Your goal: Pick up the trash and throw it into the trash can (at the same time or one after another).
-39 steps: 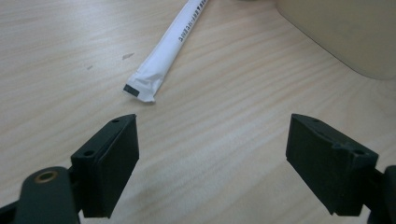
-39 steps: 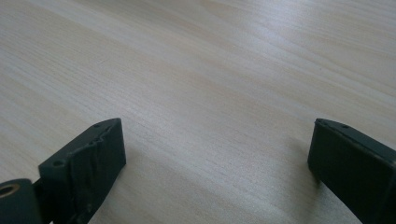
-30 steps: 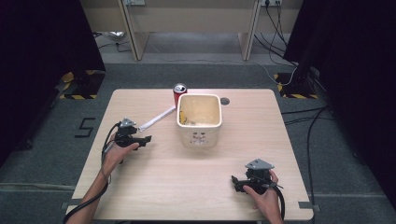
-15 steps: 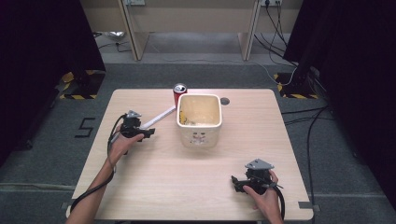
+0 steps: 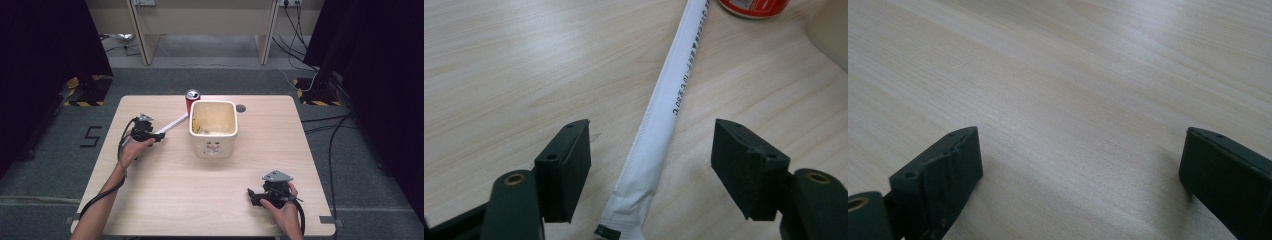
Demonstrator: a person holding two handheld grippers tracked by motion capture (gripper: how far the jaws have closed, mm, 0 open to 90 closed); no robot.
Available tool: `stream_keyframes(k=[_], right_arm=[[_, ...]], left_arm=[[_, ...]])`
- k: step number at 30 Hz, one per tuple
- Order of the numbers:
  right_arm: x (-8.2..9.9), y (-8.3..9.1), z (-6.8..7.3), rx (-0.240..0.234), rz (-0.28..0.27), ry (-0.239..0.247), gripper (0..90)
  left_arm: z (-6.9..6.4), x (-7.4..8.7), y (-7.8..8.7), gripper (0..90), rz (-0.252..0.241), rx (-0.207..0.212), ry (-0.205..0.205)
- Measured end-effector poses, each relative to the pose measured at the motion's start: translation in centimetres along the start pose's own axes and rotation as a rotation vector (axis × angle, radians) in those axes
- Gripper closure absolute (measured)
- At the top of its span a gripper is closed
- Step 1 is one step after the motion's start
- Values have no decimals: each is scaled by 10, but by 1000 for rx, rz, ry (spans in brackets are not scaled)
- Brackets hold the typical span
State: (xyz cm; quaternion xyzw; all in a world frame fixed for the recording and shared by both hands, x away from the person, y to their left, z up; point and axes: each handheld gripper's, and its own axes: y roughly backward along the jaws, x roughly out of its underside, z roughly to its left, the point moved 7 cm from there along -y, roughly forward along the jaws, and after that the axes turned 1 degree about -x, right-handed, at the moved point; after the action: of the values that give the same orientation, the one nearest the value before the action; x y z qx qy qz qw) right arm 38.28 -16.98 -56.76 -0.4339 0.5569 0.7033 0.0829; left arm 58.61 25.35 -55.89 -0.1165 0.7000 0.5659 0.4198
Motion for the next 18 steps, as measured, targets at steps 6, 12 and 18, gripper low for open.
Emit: stream_keyframes(k=[6,12,18], right_arm=[[0,0,0,0,0,2,41],[0,0,0,-1,-1,4,42],[0,0,0,-1,-1,5,41]], left_arm=[[0,0,-6,363,-1,6,10],[-1,-2,-6,494,-6,14,-1],[0,-2,-5,705,-6,35,-11]])
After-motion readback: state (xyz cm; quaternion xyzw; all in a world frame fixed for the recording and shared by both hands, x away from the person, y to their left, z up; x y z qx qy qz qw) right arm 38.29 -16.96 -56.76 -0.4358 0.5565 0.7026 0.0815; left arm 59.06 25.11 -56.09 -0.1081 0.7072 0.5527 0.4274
